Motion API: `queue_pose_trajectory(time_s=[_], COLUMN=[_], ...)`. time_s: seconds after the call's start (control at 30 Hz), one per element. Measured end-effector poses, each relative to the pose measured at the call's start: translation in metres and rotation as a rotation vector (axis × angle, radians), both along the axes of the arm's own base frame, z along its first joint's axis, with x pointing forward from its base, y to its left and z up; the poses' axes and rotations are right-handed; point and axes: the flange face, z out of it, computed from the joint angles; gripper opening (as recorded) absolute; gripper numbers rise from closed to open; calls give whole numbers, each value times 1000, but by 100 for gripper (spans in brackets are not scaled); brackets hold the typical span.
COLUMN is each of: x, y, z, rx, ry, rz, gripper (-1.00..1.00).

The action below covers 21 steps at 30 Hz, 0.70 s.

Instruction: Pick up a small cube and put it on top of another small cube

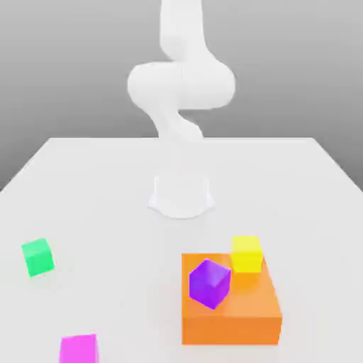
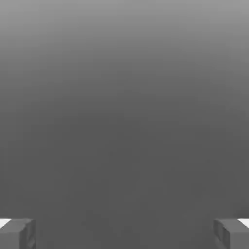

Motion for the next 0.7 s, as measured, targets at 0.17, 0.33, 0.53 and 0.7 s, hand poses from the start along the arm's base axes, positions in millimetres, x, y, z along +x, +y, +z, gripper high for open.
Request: queue_pose_trajectory(time_s=[0.17,0.33,0.53,0.7], x=[60,104,138,147], y=[-24,-48,-80,-110], z=[-69,-145,-246,-335], rx=[-19,-33,-47,-54], ry=[129,254,403,527], rz=[29,56,87,108], gripper=[0,0,0,0])
